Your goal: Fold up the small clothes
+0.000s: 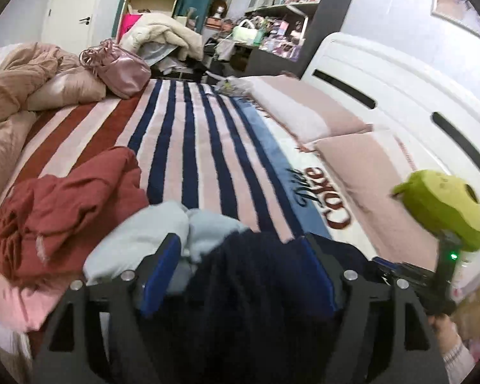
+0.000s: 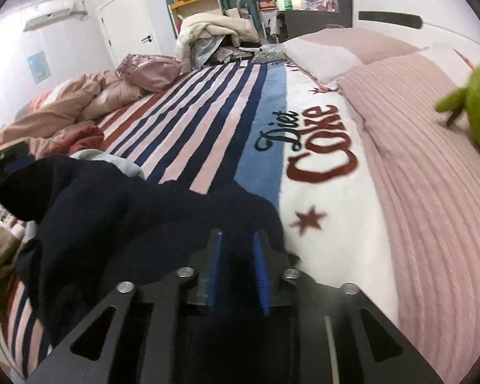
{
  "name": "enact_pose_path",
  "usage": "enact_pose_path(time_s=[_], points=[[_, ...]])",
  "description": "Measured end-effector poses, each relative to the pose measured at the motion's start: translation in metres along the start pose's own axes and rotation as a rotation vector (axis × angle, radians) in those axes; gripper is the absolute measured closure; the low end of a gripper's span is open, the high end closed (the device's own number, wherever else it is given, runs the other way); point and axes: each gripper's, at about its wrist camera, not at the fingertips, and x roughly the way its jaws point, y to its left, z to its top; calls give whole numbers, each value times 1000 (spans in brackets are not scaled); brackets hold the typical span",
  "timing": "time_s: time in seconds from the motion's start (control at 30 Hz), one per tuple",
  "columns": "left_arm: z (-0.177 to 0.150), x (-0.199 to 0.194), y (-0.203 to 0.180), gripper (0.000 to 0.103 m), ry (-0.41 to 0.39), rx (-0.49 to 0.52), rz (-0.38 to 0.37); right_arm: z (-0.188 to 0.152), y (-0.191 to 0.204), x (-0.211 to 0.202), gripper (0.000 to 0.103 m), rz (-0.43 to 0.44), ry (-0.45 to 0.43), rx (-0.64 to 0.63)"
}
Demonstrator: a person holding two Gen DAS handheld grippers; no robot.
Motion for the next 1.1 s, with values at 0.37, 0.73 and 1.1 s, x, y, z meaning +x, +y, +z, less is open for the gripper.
enact_pose_path(time_s=[0.37,0.73,1.1], points=[[-121,-59,59,14,99,-135,17,-71,-33,-37,37,18,118,161],[-202,-28,53,14,227,-346,-173,-120,-24,-43,23,191,119,316],[-186,14,51,44,70,-534,-134,-97,-2,-9,67,152,67,328]])
